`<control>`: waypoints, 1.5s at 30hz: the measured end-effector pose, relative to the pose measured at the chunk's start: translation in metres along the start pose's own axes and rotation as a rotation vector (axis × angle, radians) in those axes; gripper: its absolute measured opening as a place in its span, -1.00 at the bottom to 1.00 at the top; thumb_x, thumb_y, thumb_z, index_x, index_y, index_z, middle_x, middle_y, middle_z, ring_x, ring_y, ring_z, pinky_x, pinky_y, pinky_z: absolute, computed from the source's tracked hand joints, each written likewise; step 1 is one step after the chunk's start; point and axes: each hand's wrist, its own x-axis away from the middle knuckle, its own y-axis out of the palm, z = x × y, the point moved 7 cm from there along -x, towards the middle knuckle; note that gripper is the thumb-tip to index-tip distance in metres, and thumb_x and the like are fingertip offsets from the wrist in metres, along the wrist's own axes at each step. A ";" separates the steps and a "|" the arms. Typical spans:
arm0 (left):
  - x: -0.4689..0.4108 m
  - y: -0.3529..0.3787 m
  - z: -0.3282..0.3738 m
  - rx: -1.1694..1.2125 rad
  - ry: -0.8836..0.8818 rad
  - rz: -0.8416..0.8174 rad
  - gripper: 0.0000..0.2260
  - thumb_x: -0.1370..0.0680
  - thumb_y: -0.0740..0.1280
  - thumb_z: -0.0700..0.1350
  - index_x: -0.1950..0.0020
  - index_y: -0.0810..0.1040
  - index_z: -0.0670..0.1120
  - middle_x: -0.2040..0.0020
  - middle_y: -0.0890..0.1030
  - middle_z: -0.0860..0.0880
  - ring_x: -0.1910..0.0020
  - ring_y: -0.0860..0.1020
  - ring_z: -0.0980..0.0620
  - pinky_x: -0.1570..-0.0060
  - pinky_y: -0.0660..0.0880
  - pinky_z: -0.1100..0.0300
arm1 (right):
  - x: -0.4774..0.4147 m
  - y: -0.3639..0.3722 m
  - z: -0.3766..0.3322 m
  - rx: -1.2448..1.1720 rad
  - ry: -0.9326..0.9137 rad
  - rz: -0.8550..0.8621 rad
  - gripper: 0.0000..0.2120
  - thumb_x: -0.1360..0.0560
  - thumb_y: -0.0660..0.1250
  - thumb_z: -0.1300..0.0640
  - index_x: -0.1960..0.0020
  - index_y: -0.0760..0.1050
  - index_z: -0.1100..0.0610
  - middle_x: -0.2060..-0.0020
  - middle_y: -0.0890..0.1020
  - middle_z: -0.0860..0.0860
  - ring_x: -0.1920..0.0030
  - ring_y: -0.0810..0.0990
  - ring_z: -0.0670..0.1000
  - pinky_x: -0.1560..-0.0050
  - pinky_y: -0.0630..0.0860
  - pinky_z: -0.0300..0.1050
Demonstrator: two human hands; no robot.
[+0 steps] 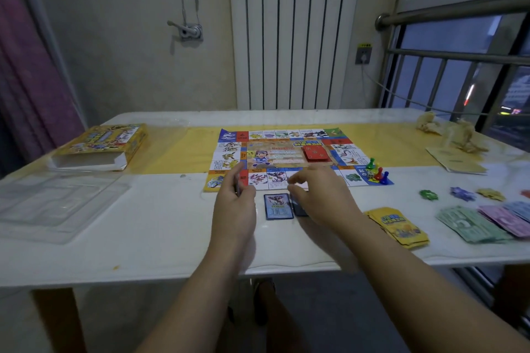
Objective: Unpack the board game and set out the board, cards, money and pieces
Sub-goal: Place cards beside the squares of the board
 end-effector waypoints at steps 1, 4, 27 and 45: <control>0.000 0.002 0.005 -0.168 0.075 -0.042 -0.70 -0.64 0.13 -0.21 -0.28 0.42 0.12 -0.23 0.51 0.00 0.00 0.55 0.11 0.39 0.44 0.50 | 0.007 0.002 0.001 0.056 -0.016 -0.044 -0.68 -0.59 0.18 -0.03 -0.30 0.47 -0.02 -0.28 0.48 0.00 -0.27 0.40 0.04 -0.23 0.38 0.01; 0.007 0.011 0.018 -0.734 0.338 -0.182 -0.62 -0.61 0.15 -0.26 -0.40 0.35 0.01 -0.32 0.37 0.03 -0.17 0.38 0.16 0.10 0.38 0.58 | 0.028 0.009 0.004 0.164 -0.057 -0.162 -0.57 -0.63 0.05 -0.02 -0.48 0.22 0.02 -0.45 0.28 0.01 -0.40 0.28 0.05 -0.33 0.28 0.00; 0.015 0.043 -0.002 -1.348 0.339 -0.544 -0.54 -0.53 0.20 -0.26 -0.39 0.35 0.09 -0.27 0.50 -0.02 -0.17 0.47 -0.03 -0.12 0.41 0.11 | 0.040 0.021 0.008 0.147 -0.088 -0.354 -0.53 -0.65 -0.05 -0.04 -0.53 0.07 0.03 -0.53 0.11 -0.02 -0.52 0.04 -0.03 -0.51 0.02 0.01; 0.021 0.019 0.005 0.447 -0.551 -0.396 -0.35 -0.49 0.01 0.36 0.04 0.60 -0.17 0.32 0.63 -0.13 0.45 0.57 0.04 0.49 0.51 0.27 | 0.034 -0.022 -0.025 -0.822 0.044 -0.097 -0.79 -0.49 0.34 -0.05 0.16 0.58 0.08 0.22 0.67 -0.06 0.26 0.58 -0.22 0.24 0.48 -0.33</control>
